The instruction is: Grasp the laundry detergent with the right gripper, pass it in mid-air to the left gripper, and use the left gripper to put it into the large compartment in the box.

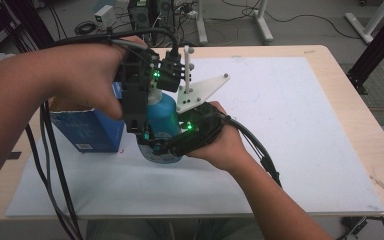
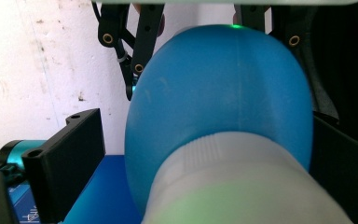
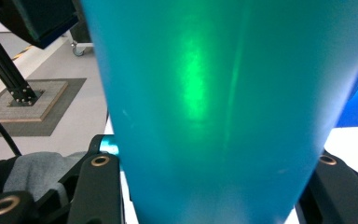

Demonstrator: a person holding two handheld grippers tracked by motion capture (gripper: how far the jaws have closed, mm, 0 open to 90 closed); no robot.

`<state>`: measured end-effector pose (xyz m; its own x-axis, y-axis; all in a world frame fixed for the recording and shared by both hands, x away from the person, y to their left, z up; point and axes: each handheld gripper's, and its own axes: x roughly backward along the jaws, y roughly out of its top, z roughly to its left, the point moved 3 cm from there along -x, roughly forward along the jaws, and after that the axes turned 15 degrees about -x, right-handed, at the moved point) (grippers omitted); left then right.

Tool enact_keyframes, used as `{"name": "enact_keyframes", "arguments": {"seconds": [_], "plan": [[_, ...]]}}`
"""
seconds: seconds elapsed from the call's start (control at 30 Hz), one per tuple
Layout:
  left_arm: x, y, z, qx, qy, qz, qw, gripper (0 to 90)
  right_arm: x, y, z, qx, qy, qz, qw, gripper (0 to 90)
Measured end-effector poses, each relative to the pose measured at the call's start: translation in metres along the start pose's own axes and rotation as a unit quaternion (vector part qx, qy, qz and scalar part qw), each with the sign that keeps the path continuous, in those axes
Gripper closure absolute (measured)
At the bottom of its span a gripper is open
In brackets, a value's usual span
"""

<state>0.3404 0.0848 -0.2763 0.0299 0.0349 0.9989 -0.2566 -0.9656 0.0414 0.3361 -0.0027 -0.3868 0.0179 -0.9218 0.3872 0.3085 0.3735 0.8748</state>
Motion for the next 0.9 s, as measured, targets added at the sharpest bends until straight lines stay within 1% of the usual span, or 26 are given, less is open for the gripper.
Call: {"name": "enact_keyframes", "arguments": {"seconds": [0.1,0.13,0.17,0.2,0.33,0.4,0.73,0.77,0.8,0.9], "plan": [[0.0000,0.0001,0.0004,0.002,0.000,0.000,1.0000,3.4,0.0000,-0.0001,-0.0001,-0.001,0.001,0.000,1.0000,46.4],[0.0006,0.0001,0.0001,0.001,-0.004,0.000,1.0000,5.9,0.0001,-0.0001,-0.0002,-0.001,0.001,0.000,1.0000,46.4],[0.0005,0.0003,-0.0001,0.001,-0.006,0.000,1.0000,10.8,0.0003,0.0001,-0.0004,-0.001,0.001,-0.001,1.0000,46.4],[0.0004,0.0005,0.0000,0.001,-0.003,-0.001,1.0000,10.8,0.0005,0.0005,-0.0008,0.001,0.000,-0.004,1.0000,46.4],[0.0004,0.0008,0.0002,0.001,-0.004,0.001,1.0000,10.8,0.0009,0.0005,-0.0009,0.002,-0.001,-0.004,1.0000,46.4],[-0.0001,0.0010,0.0001,0.006,-0.002,0.001,1.0000,10.8,0.0012,0.0004,-0.0013,0.003,-0.003,-0.003,1.0000,46.4],[0.0013,0.0011,0.0006,0.005,0.003,0.002,1.0000,11.5,0.0011,0.0006,-0.0014,0.001,-0.003,-0.006,1.0000,46.5],[0.0023,0.0011,0.0004,0.003,-0.001,-0.001,1.0000,15.8,0.0011,0.0006,-0.0015,0.001,-0.002,-0.007,1.0000,46.4],[0.0028,0.0014,-0.0001,0.003,0.001,-0.004,1.0000,19.1,0.0012,0.0006,-0.0017,-0.001,-0.003,-0.007,1.0000,46.5],[0.0033,0.0017,-0.0002,0.003,0.005,-0.005,1.0000,19.1,0.0023,0.0013,-0.0023,-0.002,-0.003,-0.011,0.9999,46.5]]}}
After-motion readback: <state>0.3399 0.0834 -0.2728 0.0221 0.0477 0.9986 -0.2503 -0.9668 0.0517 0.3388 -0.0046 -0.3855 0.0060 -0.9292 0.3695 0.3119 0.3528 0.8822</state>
